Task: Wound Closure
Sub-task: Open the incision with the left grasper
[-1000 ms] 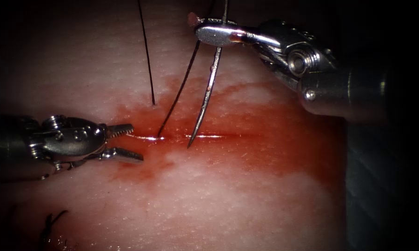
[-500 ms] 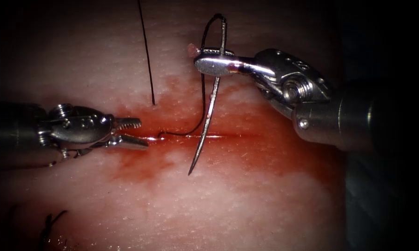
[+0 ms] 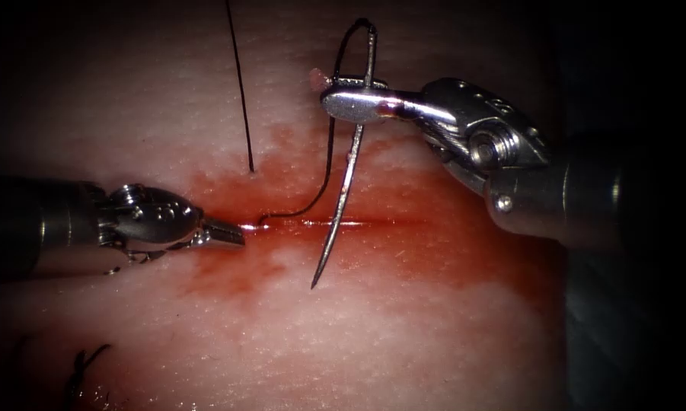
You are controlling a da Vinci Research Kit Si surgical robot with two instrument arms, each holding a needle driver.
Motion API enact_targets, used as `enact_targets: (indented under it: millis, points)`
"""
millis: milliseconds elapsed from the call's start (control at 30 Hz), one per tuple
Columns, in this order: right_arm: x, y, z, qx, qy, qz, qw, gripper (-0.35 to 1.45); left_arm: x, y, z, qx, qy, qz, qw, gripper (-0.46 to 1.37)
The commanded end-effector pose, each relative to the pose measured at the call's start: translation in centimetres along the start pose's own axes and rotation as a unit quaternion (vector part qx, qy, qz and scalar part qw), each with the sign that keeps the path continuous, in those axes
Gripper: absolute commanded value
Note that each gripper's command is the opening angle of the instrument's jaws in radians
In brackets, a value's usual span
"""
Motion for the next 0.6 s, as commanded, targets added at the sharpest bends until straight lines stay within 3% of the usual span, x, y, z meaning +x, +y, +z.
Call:
enact_targets:
  millis: [33,333,600]
  points:
    - [-0.01,-0.01,0.0,-0.002,0.0,0.0,1.0,-0.35,0.0,-0.01,0.02,-0.001,-0.004,0.002,1.0,-0.33]
    - [-0.07,-0.13,-0.04,-0.008,-0.003,-0.002,1.0,-0.35,-0.11,-0.12,0.23,0.011,-0.027,0.011,0.9995,-0.35]
    - [-0.24,-0.29,-0.11,-0.017,-0.034,-0.001,0.999,-0.35,-0.17,-0.33,0.41,0.029,-0.045,0.016,0.9985,-0.35]
